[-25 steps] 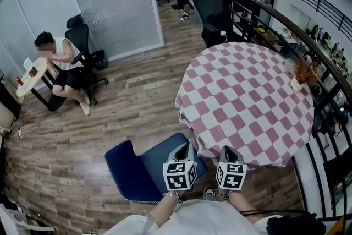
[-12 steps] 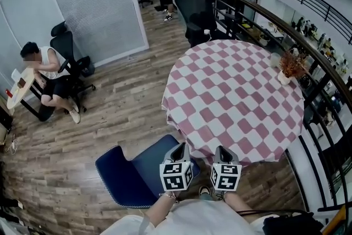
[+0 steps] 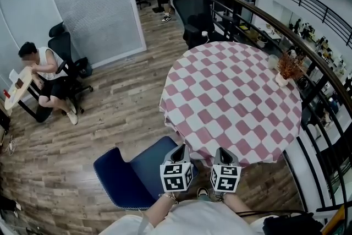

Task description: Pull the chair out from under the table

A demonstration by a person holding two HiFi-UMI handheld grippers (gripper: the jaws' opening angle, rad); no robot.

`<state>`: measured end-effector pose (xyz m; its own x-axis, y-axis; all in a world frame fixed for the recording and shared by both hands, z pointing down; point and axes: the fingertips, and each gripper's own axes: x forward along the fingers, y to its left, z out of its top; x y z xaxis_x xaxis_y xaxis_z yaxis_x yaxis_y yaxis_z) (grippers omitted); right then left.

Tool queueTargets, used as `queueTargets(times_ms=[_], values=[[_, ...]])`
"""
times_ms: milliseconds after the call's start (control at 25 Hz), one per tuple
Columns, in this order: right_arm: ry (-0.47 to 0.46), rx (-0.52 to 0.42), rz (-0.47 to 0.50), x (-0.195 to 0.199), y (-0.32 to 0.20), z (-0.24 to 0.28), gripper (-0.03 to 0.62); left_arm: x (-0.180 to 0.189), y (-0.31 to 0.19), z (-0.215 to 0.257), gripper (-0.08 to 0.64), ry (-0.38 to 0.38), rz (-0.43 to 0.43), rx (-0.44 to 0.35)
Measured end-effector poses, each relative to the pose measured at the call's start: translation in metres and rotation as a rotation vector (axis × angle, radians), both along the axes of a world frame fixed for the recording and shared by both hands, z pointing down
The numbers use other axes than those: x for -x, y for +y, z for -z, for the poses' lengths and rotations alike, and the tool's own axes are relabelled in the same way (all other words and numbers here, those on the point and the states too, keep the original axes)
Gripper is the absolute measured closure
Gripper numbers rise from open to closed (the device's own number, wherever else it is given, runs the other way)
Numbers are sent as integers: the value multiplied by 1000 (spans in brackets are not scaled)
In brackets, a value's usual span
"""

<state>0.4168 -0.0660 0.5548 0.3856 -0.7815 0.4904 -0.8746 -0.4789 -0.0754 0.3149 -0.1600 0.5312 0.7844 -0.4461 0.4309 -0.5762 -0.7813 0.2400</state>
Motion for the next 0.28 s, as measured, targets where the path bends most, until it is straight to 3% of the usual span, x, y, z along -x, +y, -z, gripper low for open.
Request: queueTargets(times_ms=[280], values=[[-15, 16, -17, 2, 7, -2, 575, 5, 7, -6, 557, -10, 1, 30]])
